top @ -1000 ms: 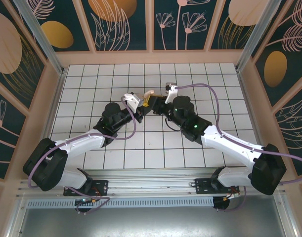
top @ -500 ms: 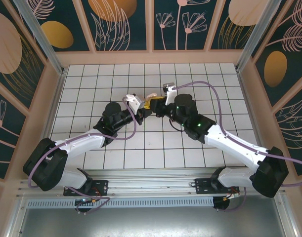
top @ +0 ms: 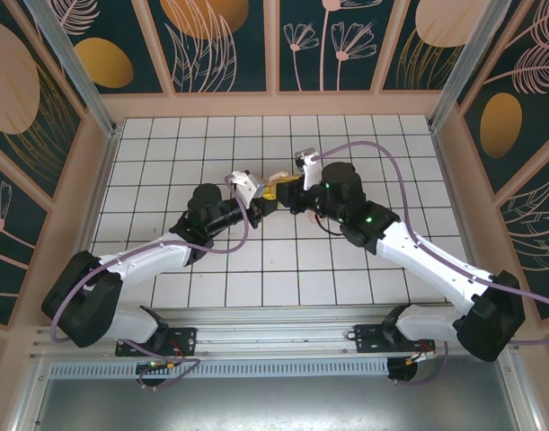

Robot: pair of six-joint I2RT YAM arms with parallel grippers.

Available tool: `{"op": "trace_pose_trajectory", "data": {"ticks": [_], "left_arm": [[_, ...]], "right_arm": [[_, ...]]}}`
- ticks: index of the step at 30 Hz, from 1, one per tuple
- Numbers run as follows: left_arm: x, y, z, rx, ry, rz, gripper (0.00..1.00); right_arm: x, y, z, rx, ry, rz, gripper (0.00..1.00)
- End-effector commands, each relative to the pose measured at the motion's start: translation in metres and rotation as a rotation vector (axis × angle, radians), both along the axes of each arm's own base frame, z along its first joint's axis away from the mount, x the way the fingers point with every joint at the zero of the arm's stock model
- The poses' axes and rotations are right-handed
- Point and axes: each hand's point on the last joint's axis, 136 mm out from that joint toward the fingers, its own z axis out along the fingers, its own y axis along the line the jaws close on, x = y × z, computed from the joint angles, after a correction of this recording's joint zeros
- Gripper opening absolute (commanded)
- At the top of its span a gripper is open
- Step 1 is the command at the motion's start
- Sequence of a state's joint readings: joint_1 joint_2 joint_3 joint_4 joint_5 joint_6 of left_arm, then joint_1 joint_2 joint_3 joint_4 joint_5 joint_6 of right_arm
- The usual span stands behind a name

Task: Insert the wireless bluetooth earbuds into the charging case

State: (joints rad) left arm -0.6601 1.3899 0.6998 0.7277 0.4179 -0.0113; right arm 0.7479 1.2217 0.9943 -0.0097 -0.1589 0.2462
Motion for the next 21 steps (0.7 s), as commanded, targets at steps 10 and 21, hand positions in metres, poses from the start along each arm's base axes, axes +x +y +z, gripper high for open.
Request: {"op": "trace_pose_trajectory", "data": {"ticks": [10,21], "left_arm": [[-0.033,-0.009,0.094,-0.172,-0.253,-0.157,0.16],[-0.028,-0.009,0.088,-0.157,-0.229,-0.137,0.16]], "right_arm": [[0.003,-0.024,-0.054,-0.159,0.129,-0.038,0.29],[0.008,-0.025,-0.026,-0.076,0.095,-0.055,0.37]]}}
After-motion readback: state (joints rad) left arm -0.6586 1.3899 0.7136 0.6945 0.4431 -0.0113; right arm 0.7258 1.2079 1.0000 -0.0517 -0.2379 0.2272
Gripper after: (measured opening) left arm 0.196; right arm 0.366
